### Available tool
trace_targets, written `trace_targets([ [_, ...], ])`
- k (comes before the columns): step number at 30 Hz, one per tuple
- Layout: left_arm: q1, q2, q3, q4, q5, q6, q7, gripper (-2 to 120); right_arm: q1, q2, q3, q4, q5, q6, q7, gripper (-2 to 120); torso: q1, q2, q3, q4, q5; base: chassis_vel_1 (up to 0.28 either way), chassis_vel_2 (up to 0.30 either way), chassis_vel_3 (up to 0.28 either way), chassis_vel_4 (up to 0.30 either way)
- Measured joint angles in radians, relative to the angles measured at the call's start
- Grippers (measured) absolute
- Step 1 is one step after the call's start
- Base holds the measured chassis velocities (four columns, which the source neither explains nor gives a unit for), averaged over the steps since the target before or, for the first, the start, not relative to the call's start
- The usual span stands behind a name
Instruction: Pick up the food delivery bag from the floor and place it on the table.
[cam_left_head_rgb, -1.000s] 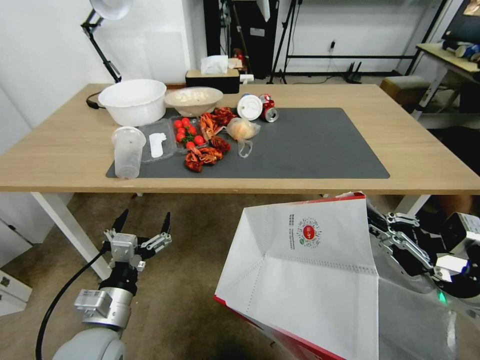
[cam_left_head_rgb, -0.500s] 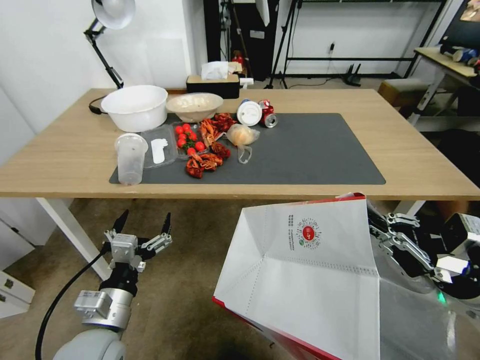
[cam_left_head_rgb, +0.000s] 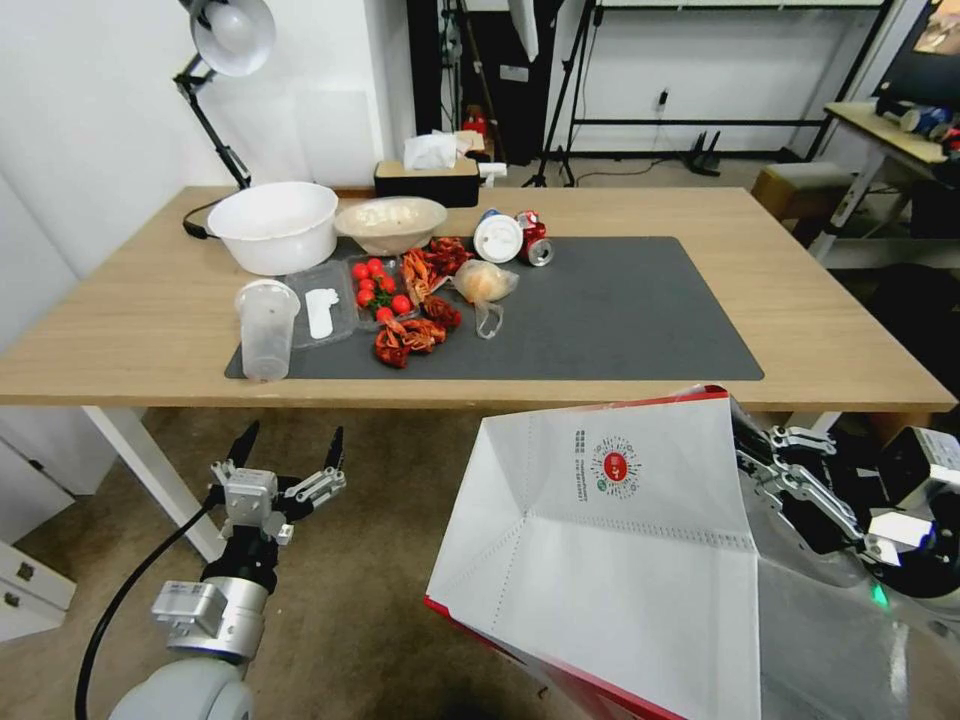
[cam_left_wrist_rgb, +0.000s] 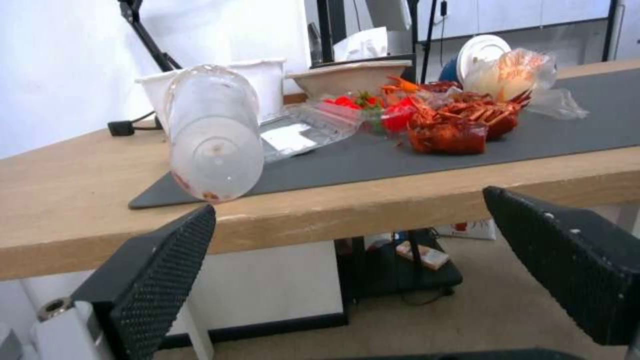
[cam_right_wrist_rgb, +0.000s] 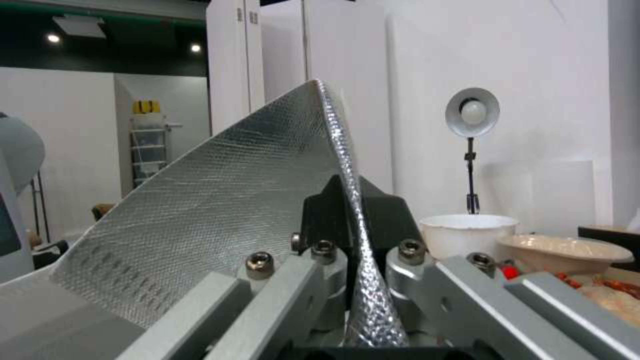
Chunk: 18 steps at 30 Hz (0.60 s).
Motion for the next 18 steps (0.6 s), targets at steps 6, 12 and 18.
trace_targets([
  [6, 0.000, -0.003, 0.003, 0.007, 0.002, -0.007, 0.000, 100, 0.005, 0.004, -0.009, -0.001, -0.005, 0.000, 0.002, 0, 0.009, 0.024, 0.015, 0.0000, -0.0001, 0.000, 0.000, 0.000, 0.000],
  [12, -0.002, -0.004, 0.005, 0.009, 0.002, -0.008, 0.000, 100, 0.009, 0.005, -0.013, -0.001, -0.007, 0.000, 0.004, 0, 0.020, 0.050, 0.029, 0.0000, 0.0000, 0.000, 0.000, 0.000, 0.000],
  [18, -0.003, -0.002, 0.004, 0.010, 0.001, -0.012, -0.002, 100, 0.007, 0.005, -0.012, -0.001, -0.007, 0.001, 0.004, 0, 0.031, 0.076, 0.044, 0.0000, 0.0000, 0.000, 0.000, 0.000, 0.000],
])
